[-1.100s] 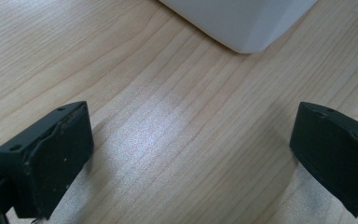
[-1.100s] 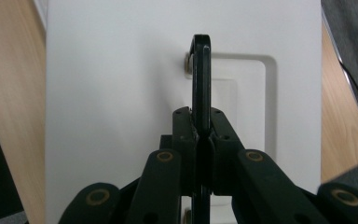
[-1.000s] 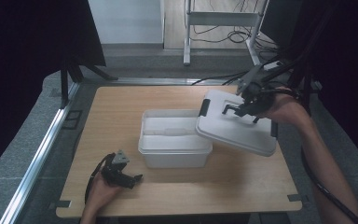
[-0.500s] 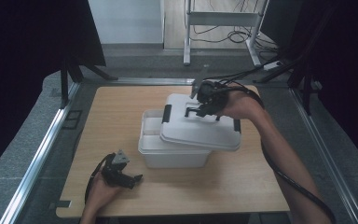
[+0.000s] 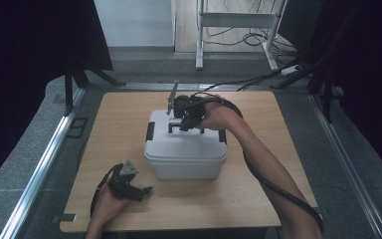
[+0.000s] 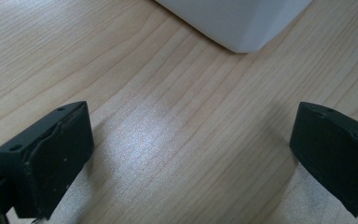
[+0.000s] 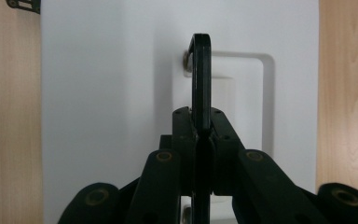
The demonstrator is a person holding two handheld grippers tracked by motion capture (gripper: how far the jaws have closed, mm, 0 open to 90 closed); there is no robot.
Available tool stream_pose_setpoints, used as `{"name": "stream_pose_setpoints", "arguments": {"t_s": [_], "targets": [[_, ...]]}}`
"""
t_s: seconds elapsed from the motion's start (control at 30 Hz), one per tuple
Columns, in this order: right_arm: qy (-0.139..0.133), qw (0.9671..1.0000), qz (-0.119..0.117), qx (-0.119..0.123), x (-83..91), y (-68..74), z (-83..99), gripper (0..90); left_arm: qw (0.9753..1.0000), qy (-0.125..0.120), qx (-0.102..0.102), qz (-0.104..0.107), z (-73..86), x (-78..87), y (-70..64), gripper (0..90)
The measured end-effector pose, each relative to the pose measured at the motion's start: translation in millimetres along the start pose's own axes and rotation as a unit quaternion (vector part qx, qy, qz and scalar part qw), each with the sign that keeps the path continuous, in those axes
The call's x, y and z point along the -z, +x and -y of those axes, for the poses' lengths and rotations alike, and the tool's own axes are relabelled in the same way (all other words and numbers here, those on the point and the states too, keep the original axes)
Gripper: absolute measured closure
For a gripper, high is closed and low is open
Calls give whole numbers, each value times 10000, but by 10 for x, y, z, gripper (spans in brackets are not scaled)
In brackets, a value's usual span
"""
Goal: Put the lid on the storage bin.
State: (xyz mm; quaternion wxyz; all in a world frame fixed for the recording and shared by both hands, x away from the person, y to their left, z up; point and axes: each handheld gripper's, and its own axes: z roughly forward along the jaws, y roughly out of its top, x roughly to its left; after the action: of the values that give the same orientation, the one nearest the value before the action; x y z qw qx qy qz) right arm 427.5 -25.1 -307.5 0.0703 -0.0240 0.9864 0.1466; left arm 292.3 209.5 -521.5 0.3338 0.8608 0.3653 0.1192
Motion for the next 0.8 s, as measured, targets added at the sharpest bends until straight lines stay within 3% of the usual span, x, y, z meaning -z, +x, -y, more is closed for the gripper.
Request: {"name": "stream_pose_setpoints", "arguments": {"t_s": [0.17, 0.27, 0.4, 0.47, 0.53, 0.63, 0.8], "targets": [[94, 9999, -52, -76, -95, -37, 56, 826, 10000, -1, -1, 0, 1, 1, -2, 0], [10, 9999, -152, 26, -156, 40, 74, 830, 10000, 1, -2, 0, 1, 1, -2, 0], [0, 9999, -35, -166, -195, 8, 64, 820, 10000, -2, -1, -1, 2, 2, -5, 0], [-3, 9999, -47, -110, -197, 27, 65, 822, 10000, 0, -1, -7, 2, 2, -6, 0], [-77, 9999, -43, -72, -186, 48, 87, 728, 10000, 1, -1, -7, 2, 2, -6, 0], [-265, 9993, 2, -255, -129, 36, 150, 580, 10000, 1, -1, -4, 3, 2, -6, 0], [-479, 9981, 144, -355, -25, 80, 262, 420, 10000, 0, 1, -2, 2, 1, -6, 0]]}}
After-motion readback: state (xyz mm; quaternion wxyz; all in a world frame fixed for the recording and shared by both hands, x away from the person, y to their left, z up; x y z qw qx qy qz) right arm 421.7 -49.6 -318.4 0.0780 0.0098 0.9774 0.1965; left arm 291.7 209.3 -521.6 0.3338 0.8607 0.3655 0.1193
